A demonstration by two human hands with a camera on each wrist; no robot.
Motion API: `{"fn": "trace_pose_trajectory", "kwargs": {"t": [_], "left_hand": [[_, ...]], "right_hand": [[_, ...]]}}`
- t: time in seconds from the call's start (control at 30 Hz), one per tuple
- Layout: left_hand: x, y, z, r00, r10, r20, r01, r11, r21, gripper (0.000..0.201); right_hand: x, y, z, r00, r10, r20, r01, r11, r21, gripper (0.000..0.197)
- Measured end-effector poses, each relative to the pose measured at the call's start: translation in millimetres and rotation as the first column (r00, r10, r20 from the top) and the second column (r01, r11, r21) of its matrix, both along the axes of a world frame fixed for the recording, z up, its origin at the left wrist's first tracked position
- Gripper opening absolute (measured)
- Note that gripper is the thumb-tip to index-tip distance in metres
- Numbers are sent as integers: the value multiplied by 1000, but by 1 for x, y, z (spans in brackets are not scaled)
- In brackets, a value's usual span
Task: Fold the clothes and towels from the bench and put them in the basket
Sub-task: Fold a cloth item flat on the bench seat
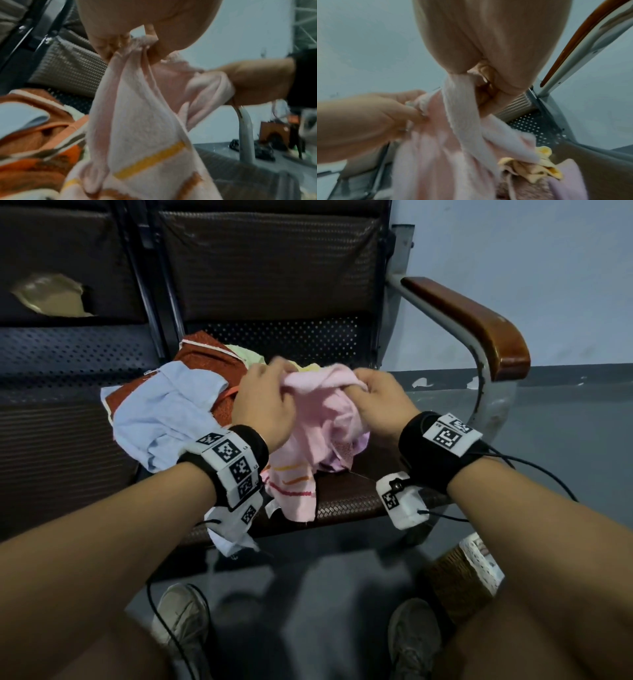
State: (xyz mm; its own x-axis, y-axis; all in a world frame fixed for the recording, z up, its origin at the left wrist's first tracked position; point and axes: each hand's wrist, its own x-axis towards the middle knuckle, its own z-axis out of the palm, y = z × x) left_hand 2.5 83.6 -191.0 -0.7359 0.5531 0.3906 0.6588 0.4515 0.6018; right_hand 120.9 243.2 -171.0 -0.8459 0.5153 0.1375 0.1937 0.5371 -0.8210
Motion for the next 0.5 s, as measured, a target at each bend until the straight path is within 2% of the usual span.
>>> {"fn": "trace_pose_trajectory", "kwargs": {"t": [0.07, 0.13, 0.23, 0.33, 0.4, 0.47, 0.5], "left_hand": [[3, 3, -2, 995, -76, -67, 66, 988, -138, 32], [7, 8, -3, 984, -168, -68, 151, 968, -199, 32], [5, 9, -1, 980, -197, -35, 192, 975, -112, 8], [-1, 5, 4, 993, -106, 47, 105, 994, 21, 26], [-4, 4, 6, 992, -26, 122, 17, 997, 75, 30], [-11, 5, 4, 976, 81, 203, -101, 991, 90, 22], [-16, 4, 2, 964, 136, 230, -157, 985, 75, 13]], "right_hand": [[-4, -7, 5, 998, 24, -64, -24, 1000, -8, 16], [-4, -12, 6, 997, 32, -66, -29, 999, 39, 11], [-2, -11, 3, 999, 34, -22, -30, 986, 166, 17], [0, -5, -1, 987, 40, 155, -86, 949, 304, 18], [2, -3, -6, 962, 27, 273, -125, 929, 347, 25], [4, -1, -11, 967, 17, 256, -104, 937, 332, 40], [4, -1, -12, 981, 4, 193, -64, 949, 308, 42]]}}
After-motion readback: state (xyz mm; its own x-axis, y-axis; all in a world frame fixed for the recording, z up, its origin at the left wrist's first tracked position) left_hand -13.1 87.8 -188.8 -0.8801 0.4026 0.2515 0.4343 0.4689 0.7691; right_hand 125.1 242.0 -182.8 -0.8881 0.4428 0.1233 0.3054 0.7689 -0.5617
